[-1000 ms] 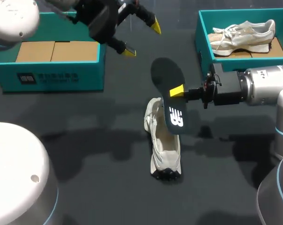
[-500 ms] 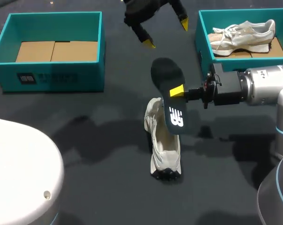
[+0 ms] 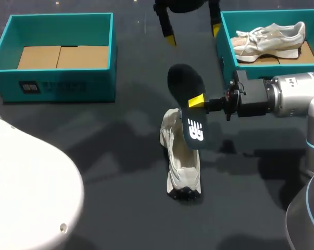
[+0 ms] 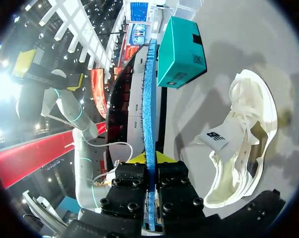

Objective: Take the shoe out of the shoebox, open the shoe tongue, remove and reinsert the insole, then place the shoe into the shoebox

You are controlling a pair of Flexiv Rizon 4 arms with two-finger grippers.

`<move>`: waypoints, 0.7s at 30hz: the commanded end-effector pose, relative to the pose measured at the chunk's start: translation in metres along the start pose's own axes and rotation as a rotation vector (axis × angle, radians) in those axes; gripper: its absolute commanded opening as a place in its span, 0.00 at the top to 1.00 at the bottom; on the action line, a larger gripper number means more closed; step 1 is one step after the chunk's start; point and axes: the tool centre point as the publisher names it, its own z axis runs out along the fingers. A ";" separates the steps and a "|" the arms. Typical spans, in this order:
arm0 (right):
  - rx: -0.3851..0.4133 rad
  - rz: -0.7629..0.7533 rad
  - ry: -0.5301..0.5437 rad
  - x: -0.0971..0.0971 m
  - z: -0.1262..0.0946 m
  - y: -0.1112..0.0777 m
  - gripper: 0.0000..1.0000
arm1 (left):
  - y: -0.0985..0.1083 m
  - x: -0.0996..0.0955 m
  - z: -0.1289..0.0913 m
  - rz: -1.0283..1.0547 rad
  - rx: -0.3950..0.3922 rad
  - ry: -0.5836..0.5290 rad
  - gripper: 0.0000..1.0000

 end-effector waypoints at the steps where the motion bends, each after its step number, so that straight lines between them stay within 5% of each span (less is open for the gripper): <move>1: -0.002 0.000 -0.001 -0.001 0.001 -0.001 1.00 | -0.005 -0.004 -0.001 -0.008 -0.014 0.164 0.00; 12: -0.002 0.000 -0.001 -0.001 0.001 -0.001 1.00 | -0.011 0.003 -0.003 -0.049 -0.044 0.077 0.00; 21: -0.002 0.000 -0.001 -0.001 0.001 -0.001 1.00 | -0.018 0.047 -0.011 -0.067 -0.104 -0.251 0.00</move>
